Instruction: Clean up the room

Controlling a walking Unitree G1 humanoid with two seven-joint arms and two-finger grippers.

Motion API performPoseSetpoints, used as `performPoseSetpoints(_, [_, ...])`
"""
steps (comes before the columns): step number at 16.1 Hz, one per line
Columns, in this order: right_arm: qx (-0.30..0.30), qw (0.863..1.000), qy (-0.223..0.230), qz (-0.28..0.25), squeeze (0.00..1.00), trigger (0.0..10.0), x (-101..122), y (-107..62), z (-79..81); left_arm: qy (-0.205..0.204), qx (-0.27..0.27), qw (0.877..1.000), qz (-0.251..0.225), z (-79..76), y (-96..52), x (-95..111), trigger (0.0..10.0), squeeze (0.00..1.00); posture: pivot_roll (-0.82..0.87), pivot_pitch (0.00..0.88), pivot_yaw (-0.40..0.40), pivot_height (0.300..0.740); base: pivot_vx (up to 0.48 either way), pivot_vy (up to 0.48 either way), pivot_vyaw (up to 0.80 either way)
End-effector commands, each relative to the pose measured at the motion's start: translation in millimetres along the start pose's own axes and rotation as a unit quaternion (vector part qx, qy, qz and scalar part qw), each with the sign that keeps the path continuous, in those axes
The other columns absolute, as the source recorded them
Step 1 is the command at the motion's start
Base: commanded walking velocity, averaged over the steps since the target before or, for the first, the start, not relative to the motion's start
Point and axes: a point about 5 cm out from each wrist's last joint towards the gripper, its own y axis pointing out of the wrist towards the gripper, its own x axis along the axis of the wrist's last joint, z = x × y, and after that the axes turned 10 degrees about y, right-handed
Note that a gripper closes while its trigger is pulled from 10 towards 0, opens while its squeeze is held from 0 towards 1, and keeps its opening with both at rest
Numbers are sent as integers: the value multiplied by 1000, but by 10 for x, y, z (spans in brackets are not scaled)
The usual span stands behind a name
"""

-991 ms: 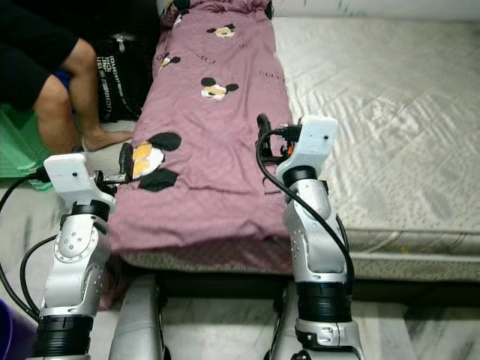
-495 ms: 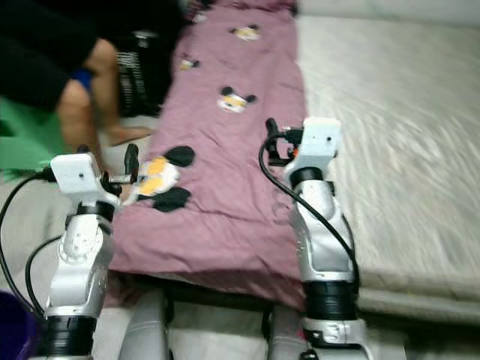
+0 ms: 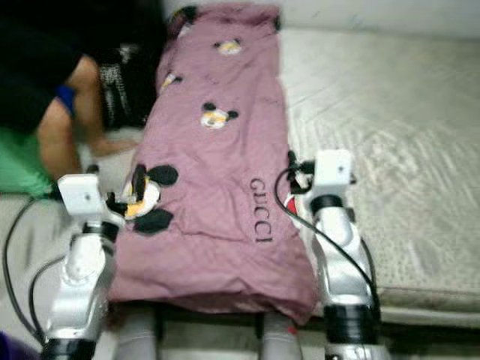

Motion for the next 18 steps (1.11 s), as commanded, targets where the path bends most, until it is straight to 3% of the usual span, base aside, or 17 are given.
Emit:
performPoseSetpoints(1, [22,999,0,-23,0,10000,107,56,131,13,16,1000,4,113,-18,-28,10000,0,-7,0,-12,672,0,0,0])
performPoseSetpoints(6, [17,1000,-4,-24,0,10000,95,41,87,12,14,1000,3,110,4,-23,10000,0,-11,0,-11,737,0,0,0])
performPoseSetpoints(18, [14,1000,-1,-8,0,10000,-4,39,97,47,46,998,21,122,35,-73,10000,0,-7,0,-11,740,0,0,0])
